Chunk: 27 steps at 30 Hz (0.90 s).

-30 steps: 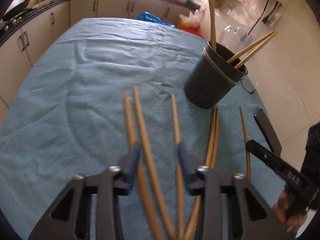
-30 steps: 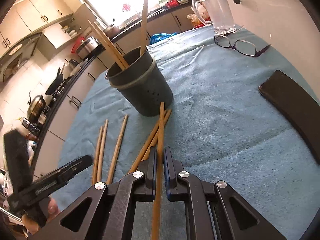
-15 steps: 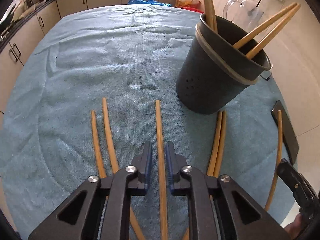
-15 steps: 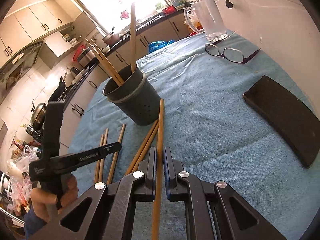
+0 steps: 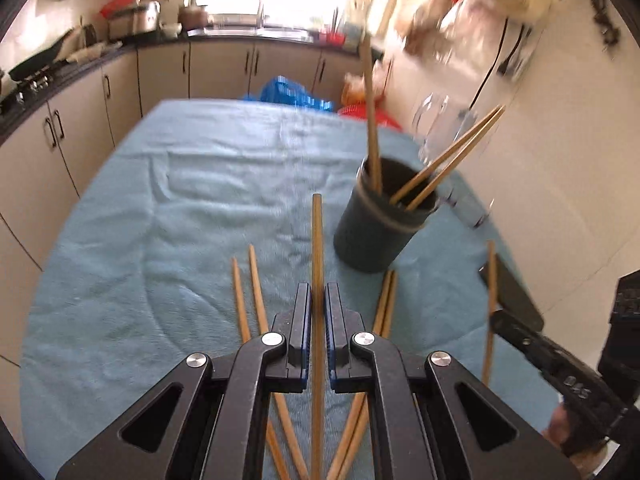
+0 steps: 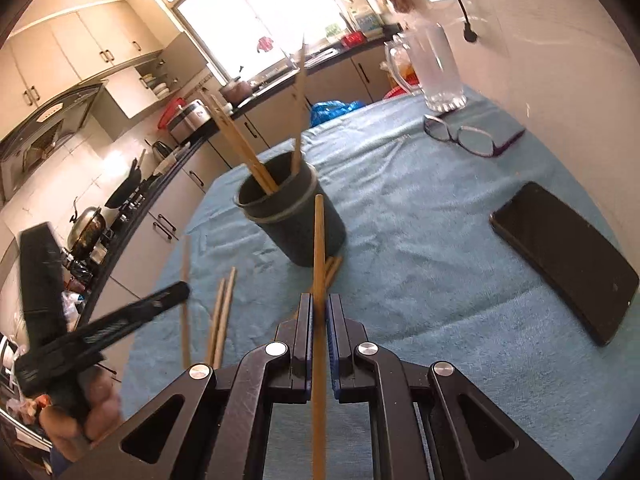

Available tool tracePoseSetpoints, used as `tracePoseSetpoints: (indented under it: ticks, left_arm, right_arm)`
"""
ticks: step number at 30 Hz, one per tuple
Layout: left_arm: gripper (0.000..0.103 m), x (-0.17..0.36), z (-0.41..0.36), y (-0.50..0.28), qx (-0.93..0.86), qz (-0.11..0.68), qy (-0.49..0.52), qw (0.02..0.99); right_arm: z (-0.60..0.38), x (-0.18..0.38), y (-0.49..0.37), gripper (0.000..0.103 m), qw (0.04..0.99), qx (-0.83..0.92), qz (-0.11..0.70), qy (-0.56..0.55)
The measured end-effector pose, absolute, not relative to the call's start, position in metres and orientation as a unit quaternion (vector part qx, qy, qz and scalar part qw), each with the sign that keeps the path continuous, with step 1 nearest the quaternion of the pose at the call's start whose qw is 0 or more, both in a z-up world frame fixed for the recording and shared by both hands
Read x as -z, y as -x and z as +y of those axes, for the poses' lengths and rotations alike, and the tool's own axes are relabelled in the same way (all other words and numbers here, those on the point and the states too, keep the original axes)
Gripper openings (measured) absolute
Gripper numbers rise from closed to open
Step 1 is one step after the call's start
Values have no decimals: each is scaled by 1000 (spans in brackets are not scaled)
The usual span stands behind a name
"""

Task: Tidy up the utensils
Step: 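Carry the held chopstick upright over the grey cup with the right gripper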

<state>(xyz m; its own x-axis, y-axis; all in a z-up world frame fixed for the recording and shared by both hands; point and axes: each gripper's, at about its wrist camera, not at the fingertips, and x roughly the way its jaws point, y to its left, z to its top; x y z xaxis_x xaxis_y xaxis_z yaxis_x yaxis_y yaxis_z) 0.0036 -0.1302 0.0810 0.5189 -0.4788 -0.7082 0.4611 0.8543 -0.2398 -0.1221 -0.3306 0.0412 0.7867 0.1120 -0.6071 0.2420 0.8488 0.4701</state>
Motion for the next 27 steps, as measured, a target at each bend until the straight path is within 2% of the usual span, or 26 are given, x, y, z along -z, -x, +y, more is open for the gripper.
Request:
tracePoseSetpoints:
  ticks: [13, 27]
  left_arm:
    - [6, -115, -104, 35, 283, 346, 37, 894]
    - [6, -128, -91, 38, 289, 333, 54, 896]
  right_arm:
    - [-299, -80, 143, 7, 930, 29, 285, -231]
    - [-284, -95, 148, 7, 940, 22, 266, -214]
